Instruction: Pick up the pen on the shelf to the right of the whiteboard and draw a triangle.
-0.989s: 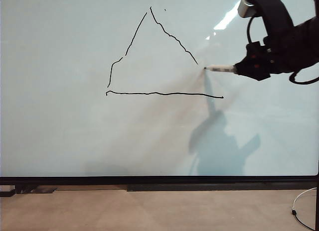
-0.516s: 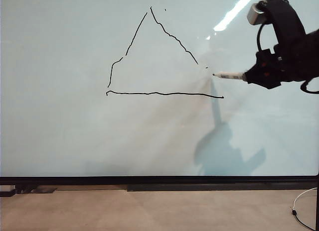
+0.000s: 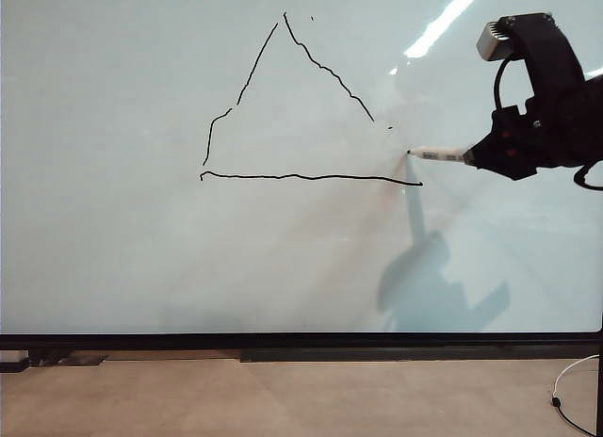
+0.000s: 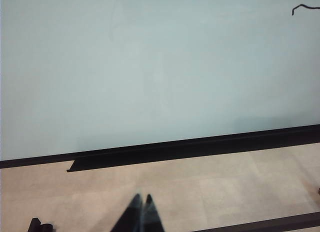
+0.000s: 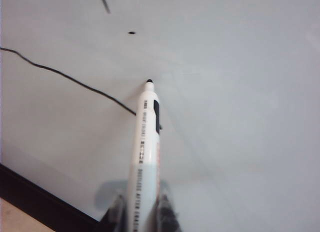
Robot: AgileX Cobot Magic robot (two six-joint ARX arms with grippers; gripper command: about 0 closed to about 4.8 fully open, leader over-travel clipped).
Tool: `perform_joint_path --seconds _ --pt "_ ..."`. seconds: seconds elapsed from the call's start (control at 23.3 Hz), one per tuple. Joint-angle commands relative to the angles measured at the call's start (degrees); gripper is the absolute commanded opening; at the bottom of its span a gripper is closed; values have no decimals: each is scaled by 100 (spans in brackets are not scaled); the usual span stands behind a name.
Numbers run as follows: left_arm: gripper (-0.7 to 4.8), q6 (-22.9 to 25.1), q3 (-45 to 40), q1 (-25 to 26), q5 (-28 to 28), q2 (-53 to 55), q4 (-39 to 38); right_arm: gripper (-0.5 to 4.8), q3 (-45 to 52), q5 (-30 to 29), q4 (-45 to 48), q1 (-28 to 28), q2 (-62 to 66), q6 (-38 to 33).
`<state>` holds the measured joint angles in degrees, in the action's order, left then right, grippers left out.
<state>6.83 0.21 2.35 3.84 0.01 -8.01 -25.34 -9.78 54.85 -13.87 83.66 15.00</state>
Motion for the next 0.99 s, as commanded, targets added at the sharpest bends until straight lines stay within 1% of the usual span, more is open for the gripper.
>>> perform_joint_path --seconds 0.04,0.26,0.43,0.73,0.86,0.9,0.99 --pt "-5 4 20 0 2 0 33 -6 -33 -22 262 -2 177 -131" --pt "-5 4 20 0 2 0 33 -6 -20 225 262 13 323 -133" --pt "-5 4 20 0 2 0 33 -5 52 243 334 103 345 -155" --pt "-5 4 20 0 2 0 31 -5 269 192 426 407 345 -203" --pt "-5 4 20 0 2 0 33 -5 293 39 417 450 350 -258" --pt "-5 4 20 0 2 0 33 -5 343 39 492 448 350 -262" --pt "-5 4 20 0 2 0 33 -5 535 -166 813 415 341 -326"
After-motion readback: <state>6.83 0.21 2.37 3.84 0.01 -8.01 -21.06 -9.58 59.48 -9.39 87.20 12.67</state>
